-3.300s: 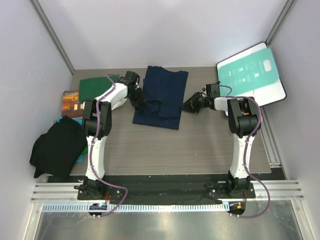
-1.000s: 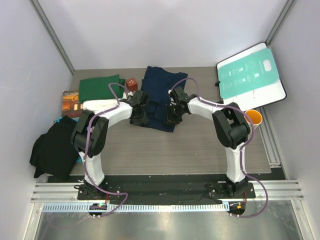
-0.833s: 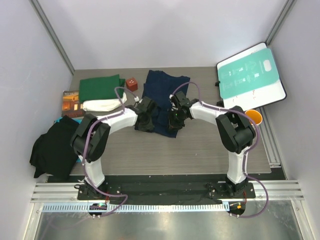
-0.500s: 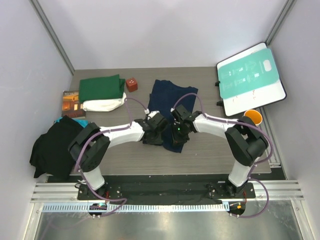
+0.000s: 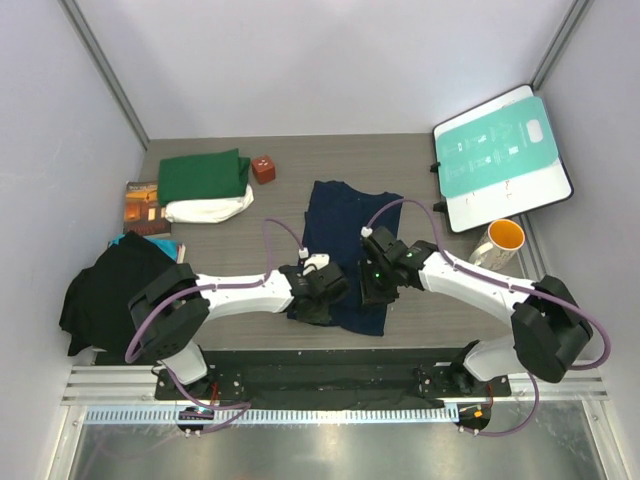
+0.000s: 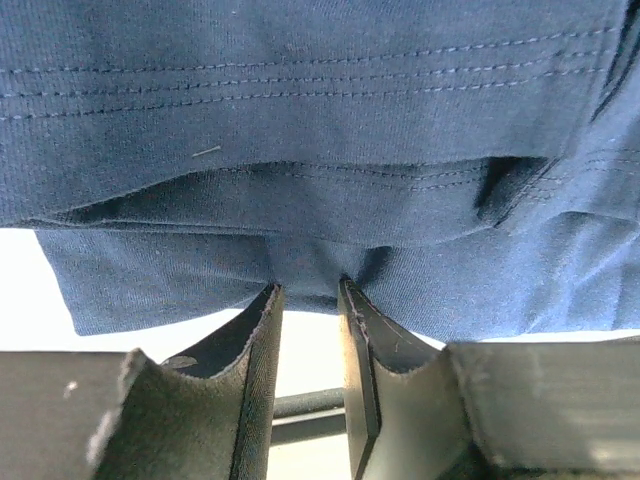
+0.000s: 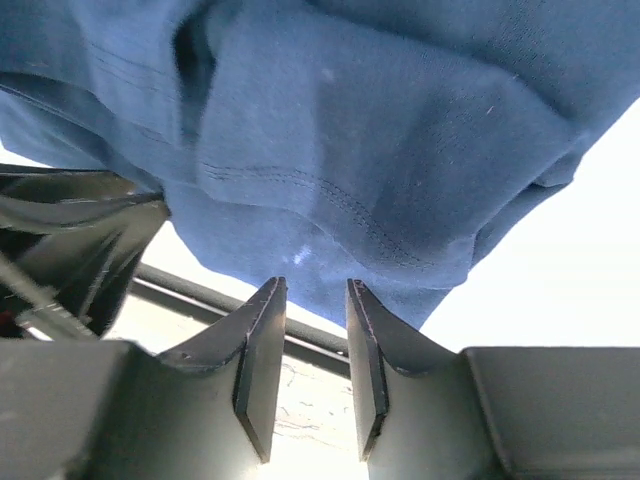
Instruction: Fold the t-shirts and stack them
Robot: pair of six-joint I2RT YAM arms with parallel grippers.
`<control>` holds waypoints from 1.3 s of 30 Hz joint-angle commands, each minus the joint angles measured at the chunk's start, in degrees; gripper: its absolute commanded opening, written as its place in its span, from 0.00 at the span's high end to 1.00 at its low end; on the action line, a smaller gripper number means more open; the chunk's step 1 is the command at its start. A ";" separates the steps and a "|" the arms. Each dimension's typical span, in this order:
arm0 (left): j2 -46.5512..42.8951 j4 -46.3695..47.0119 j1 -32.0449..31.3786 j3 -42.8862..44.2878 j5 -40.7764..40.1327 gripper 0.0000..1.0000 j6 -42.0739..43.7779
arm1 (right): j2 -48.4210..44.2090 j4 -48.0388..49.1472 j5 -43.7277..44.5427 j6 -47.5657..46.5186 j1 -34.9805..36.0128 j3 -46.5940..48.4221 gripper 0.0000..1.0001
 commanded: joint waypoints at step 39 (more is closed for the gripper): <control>7.10 -12.57 -0.89 -0.21 -0.86 0.68 0.25 | 3.12 6.34 16.23 3.06 4.26 -2.08 0.49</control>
